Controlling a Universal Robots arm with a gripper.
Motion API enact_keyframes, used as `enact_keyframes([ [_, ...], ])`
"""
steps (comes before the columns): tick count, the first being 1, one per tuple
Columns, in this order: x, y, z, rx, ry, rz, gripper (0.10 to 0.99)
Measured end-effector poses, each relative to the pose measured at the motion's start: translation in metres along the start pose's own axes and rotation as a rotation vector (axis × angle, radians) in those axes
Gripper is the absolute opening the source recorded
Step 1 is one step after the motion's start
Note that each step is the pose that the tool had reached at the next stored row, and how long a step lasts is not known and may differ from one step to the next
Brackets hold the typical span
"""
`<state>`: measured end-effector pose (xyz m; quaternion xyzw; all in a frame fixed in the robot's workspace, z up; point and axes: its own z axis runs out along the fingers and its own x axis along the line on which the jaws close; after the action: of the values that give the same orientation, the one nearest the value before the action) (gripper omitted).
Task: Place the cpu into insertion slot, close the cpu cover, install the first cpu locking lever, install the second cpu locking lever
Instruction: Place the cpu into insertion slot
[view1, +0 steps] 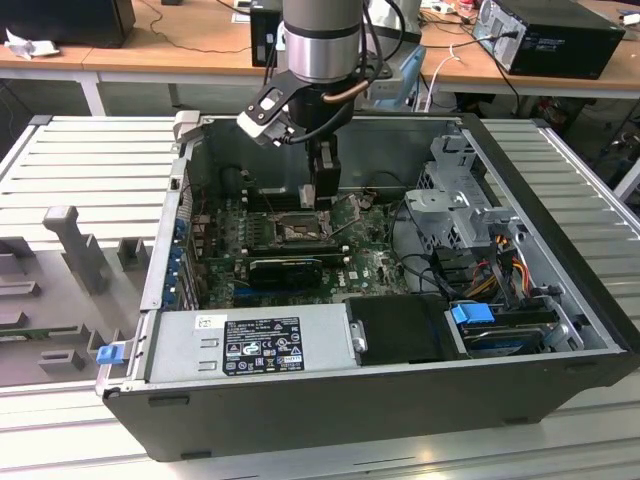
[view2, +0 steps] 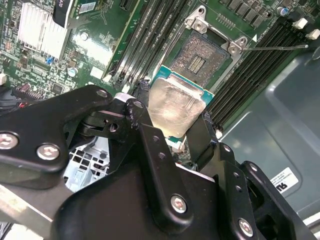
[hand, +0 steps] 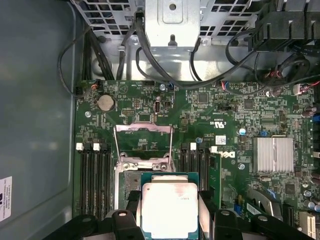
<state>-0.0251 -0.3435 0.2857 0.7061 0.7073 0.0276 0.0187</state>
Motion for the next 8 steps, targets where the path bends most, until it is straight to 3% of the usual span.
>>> enact_keyframes([
  [8,-0.0001,-0.0003,0.0052,0.0,0.0016,0.0,0.541],
])
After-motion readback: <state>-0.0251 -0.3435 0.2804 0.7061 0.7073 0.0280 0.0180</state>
